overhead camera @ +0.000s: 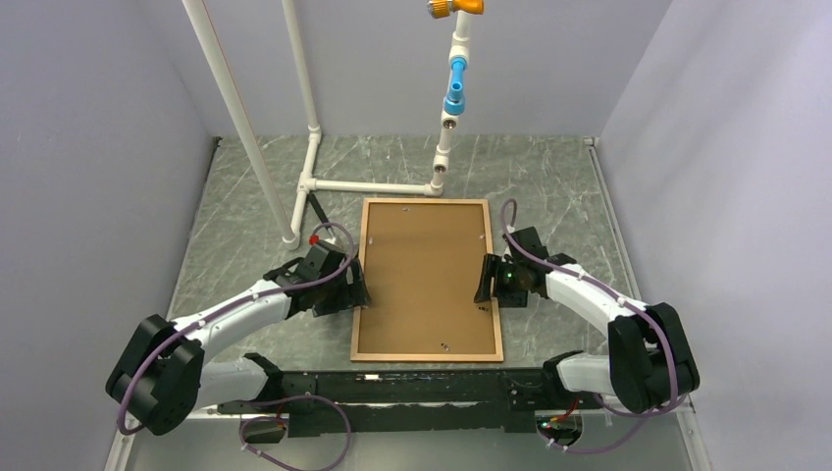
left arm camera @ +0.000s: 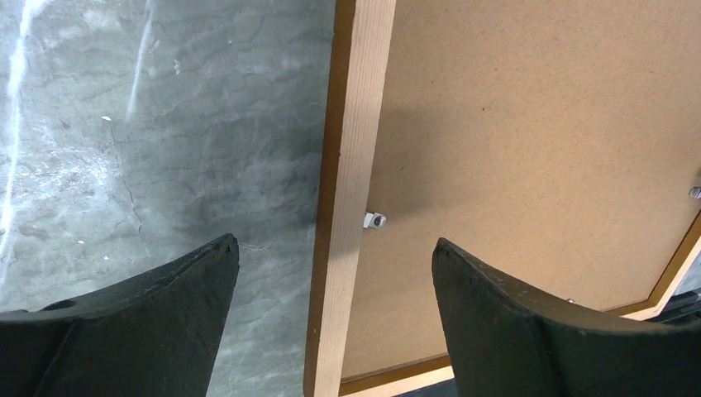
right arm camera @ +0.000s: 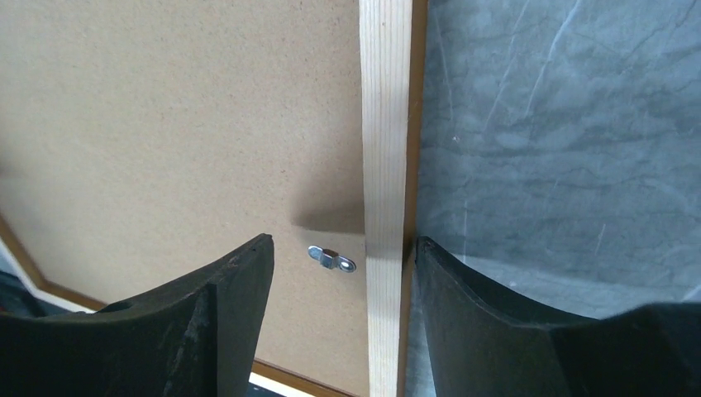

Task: Put the photo into the frame
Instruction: Install the photo frame at the center of the board.

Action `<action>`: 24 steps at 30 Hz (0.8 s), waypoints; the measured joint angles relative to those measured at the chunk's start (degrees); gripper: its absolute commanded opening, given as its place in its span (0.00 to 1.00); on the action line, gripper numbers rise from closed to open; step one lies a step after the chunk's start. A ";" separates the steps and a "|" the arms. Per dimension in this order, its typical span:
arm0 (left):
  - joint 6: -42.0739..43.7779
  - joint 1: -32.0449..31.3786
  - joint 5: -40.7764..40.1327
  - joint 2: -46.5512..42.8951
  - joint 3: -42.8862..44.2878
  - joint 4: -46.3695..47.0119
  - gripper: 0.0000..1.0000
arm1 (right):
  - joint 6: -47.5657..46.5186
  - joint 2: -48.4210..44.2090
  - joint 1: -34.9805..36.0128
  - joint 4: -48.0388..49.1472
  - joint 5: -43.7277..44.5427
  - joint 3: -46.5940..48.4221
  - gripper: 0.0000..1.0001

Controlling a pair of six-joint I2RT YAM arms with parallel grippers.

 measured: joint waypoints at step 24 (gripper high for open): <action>0.46 0.07 0.87 4.81 1.73 0.57 0.89 | 3.06 5.77 12.87 -9.33 18.69 6.95 0.40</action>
